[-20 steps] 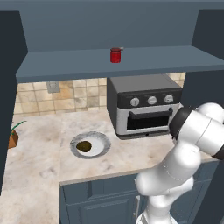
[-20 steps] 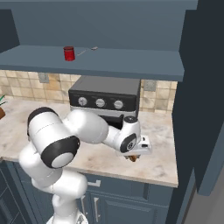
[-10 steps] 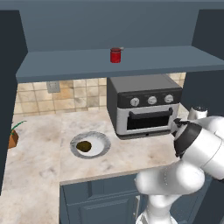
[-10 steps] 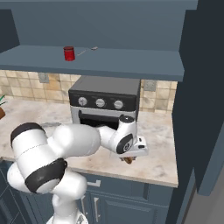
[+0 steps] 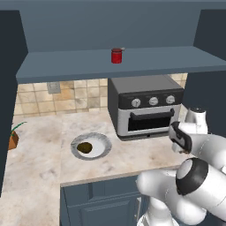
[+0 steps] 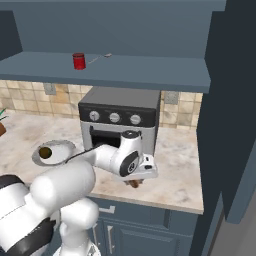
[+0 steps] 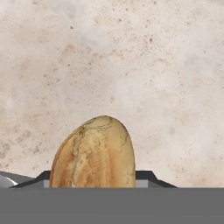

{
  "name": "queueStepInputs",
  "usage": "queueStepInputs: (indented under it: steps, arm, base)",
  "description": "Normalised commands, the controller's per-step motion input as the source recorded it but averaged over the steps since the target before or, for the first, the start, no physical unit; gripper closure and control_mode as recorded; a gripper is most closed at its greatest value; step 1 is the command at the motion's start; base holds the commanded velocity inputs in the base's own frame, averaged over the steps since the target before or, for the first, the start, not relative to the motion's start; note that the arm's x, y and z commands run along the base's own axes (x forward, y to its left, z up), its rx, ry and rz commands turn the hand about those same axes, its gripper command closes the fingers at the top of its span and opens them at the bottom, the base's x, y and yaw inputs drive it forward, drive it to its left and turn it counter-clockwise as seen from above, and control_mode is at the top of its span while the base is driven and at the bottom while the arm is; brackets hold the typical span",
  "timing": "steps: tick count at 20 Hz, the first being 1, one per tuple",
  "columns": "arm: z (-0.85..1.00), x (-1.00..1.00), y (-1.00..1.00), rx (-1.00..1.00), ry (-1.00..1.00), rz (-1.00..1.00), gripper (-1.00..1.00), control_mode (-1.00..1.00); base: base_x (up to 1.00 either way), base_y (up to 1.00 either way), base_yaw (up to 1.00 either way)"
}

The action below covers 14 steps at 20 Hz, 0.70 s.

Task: Pick the avocado and bread from the counter and place them on the plate. Then pick the jam from the cabinet and place it next to the plate. Lastly close the cabinet door.

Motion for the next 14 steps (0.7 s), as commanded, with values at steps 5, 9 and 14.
queueStepInputs:
  steps: [5,9,14]
  arm:
    - [0.15,-0.24,0.5,0.0,0.03,0.0,1.0,-1.0]
    - [0.06,-0.15,0.62,0.0,0.0,0.0,1.0,-1.0]
    - [0.07,-0.07,0.64,0.0,0.0,0.0,1.0,-1.0]
  base:
    - [0.0,0.0,0.0]
    - [0.0,0.0,0.0]
    - [0.0,0.0,0.0]
